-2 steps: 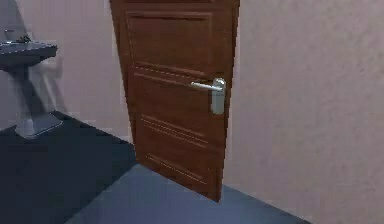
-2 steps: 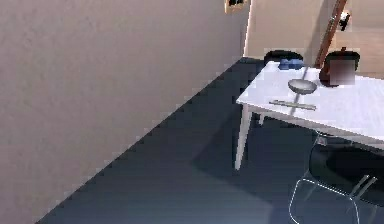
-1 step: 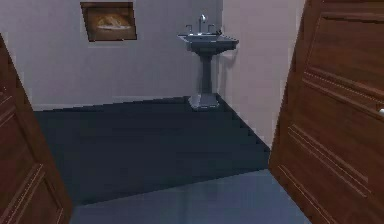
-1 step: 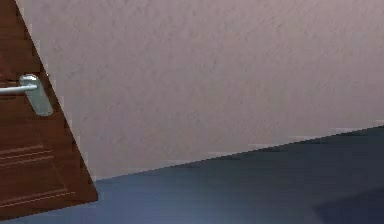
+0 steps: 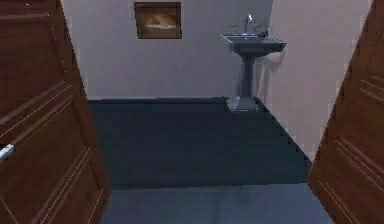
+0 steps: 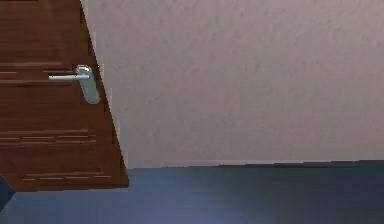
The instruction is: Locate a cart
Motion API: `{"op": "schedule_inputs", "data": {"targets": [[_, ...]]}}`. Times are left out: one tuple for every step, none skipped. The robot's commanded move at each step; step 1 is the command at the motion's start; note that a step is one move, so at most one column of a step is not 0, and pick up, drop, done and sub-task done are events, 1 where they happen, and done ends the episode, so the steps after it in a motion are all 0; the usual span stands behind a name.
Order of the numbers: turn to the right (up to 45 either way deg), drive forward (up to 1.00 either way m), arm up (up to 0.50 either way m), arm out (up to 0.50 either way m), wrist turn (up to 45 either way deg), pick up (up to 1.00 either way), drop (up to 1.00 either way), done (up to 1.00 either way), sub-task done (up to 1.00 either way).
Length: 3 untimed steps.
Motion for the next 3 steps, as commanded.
{"op": "schedule_inputs", "data": {"targets": [[0.0,1.0,0.0,0.0,0.0,0.0,0.0,0.0,0.0],[-6.0,0.0,0.0,0.0,0.0,0.0,0.0,0.0,0.0],[0.0,0.5,0.0,0.0,0.0,0.0,0.0,0.0,0.0]]}}
